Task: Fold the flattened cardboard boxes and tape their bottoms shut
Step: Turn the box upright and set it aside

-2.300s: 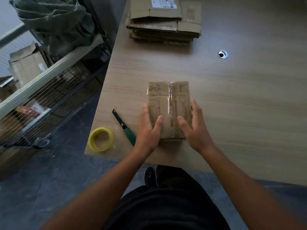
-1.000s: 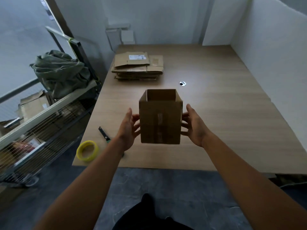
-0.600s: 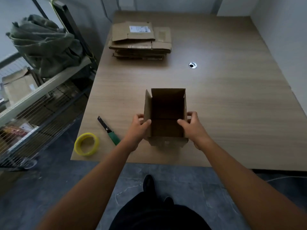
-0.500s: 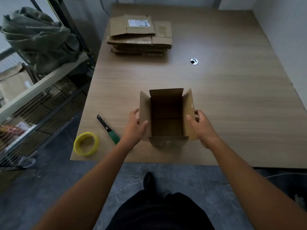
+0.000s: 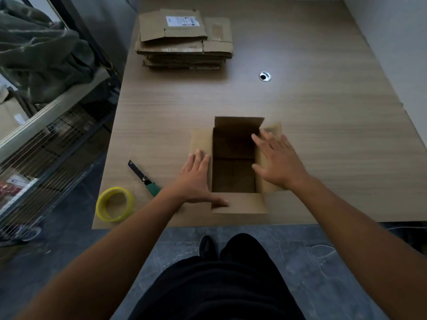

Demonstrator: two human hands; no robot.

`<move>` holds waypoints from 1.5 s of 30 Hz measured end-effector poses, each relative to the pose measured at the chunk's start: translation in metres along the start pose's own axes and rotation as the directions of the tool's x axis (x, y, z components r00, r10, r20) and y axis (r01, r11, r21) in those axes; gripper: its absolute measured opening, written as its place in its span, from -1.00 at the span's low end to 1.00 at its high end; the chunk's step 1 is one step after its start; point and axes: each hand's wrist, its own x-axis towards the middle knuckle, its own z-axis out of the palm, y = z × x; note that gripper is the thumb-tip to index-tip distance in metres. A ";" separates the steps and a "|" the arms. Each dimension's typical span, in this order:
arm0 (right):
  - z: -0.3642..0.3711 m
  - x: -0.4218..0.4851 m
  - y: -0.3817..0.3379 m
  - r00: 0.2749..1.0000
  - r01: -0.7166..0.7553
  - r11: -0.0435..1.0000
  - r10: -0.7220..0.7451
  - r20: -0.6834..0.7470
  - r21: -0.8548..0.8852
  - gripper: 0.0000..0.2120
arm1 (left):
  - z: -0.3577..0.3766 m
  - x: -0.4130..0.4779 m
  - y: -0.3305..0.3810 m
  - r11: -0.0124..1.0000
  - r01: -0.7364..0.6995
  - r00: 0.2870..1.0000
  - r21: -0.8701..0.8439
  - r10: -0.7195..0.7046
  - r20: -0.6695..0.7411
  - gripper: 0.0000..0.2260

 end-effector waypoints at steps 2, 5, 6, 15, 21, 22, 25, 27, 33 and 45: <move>-0.007 0.017 -0.002 0.995 -0.102 0.995 0.101 0.025 0.007 -0.22 | 0.013 0.003 -0.001 0.998 0.008 0.999 0.059 -0.007 -0.032 0.46; -0.006 0.043 -0.002 0.974 -0.188 0.979 0.197 0.110 -0.079 -0.26 | 0.030 0.005 0.002 0.997 0.021 0.993 0.077 -0.013 -0.116 0.43; -0.003 0.050 -0.004 0.969 -0.204 0.975 0.215 0.119 -0.093 -0.27 | 0.033 0.006 0.004 0.998 0.020 0.991 0.061 -0.011 -0.135 0.42; 0.021 0.094 -0.016 0.896 -0.408 0.911 0.386 0.221 0.064 -0.35 | 0.040 0.010 0.007 0.999 0.015 0.981 -0.029 -0.020 -0.193 0.34; 0.004 0.039 -0.013 0.946 -0.322 0.923 0.325 0.022 0.212 -0.28 | 0.031 -0.008 0.007 0.987 -0.004 0.973 -0.162 -0.033 -0.230 0.27; 0.002 0.019 -0.014 0.940 -0.315 0.921 0.335 -0.058 0.229 -0.30 | 0.029 -0.014 0.006 0.965 -0.019 0.946 -0.263 -0.068 -0.318 0.21; 0.004 -0.037 -0.016 0.900 -0.384 0.891 0.420 -0.115 0.243 -0.33 | 0.023 -0.027 0.008 0.762 -0.004 0.864 -0.647 -0.323 -0.386 -0.01; 0.010 -0.061 -0.017 0.869 -0.478 0.826 0.494 0.023 0.300 -0.28 | 0.019 -0.029 0.012 0.497 0.088 0.909 -0.863 -0.395 -0.135 -0.26; 0.014 -0.079 -0.008 0.859 -0.511 0.801 0.489 0.151 0.314 -0.19 | 0.018 -0.006 0.038 0.114 0.109 0.928 -0.987 -0.369 0.060 -0.73; -0.065 -0.051 0.157 0.845 -0.498 0.830 0.529 -0.074 0.250 -0.32 | -0.046 0.166 0.204 0.167 0.007 0.960 -0.986 -0.277 -0.041 -0.72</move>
